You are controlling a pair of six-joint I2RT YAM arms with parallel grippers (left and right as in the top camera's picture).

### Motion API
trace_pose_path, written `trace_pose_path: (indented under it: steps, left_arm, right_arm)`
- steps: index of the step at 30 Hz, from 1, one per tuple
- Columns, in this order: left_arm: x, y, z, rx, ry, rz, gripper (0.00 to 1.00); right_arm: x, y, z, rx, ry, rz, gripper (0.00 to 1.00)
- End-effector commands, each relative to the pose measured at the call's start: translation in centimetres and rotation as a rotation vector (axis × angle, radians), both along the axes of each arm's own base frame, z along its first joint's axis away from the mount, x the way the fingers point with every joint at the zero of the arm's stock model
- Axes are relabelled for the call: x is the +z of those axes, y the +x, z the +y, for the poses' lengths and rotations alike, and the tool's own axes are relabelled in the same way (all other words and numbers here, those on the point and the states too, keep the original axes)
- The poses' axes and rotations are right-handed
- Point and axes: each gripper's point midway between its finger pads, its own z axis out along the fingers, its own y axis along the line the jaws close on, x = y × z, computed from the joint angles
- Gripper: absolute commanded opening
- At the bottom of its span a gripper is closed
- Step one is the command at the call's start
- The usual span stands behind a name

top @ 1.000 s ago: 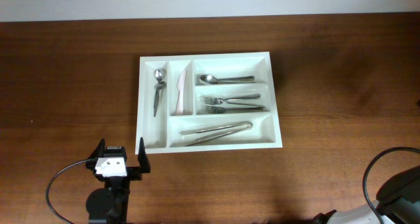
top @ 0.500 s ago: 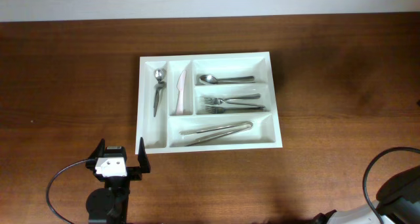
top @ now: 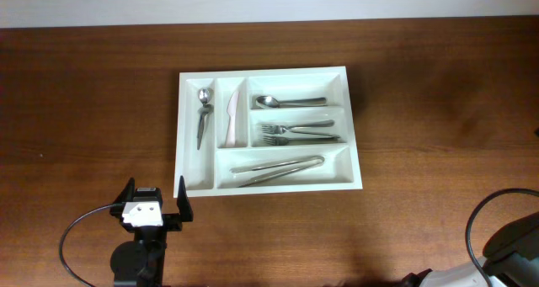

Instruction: Pack container

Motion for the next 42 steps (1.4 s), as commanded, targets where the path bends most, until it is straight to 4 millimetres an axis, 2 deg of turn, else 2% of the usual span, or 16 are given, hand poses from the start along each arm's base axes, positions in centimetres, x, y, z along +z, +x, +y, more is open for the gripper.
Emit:
trace_pose_path:
  steps: [1, 5, 8, 14, 18, 22, 27, 31, 35, 42]
  left_arm:
    - [-0.1, 0.0, 0.1, 0.000, 0.018, -0.007, 0.99]
    - [-0.1, 0.0, 0.1, 0.000, 0.018, -0.007, 0.99]
    - [-0.1, 0.0, 0.1, 0.000, 0.018, -0.007, 0.99]
    - [-0.1, 0.0, 0.1, 0.000, 0.018, -0.007, 0.99]
    - [-0.1, 0.0, 0.1, 0.000, 0.018, -0.007, 0.99]
    - [-0.1, 0.0, 0.1, 0.000, 0.018, -0.007, 0.99]
    - [-0.1, 0.0, 0.1, 0.000, 0.018, -0.007, 0.99]
    - [-0.1, 0.0, 0.1, 0.000, 0.018, -0.007, 0.99]
    - [-0.1, 0.0, 0.1, 0.000, 0.018, -0.007, 0.99]
    - [-0.1, 0.0, 0.1, 0.000, 0.018, -0.007, 0.99]
  right_arm:
    - [-0.3, -0.2, 0.0, -0.006, 0.003, 0.008, 0.99]
    - [-0.2, -0.2, 0.0, -0.006, 0.001, 0.007, 0.99]
    - [0.8, -0.2, -0.1, -0.006, -0.023, -0.017, 0.99]
    - [6.7, 3.0, 2.5, 0.099, -0.149, -0.251, 0.99]
    - [10.9, 5.1, 6.3, 0.206, -0.298, -0.432, 0.99]
    - [14.6, 5.6, 12.3, 0.337, -0.401, -0.617, 0.99]
    - [18.6, 3.6, 20.2, 0.507, -0.463, -0.831, 0.99]
    - [20.5, 0.2, 25.0, 0.611, -0.479, -0.978, 0.99]
    - [21.4, -3.0, 27.5, 0.664, -0.507, -1.113, 0.99]
    - [21.1, -5.7, 30.9, 0.785, -0.531, -1.369, 0.98]
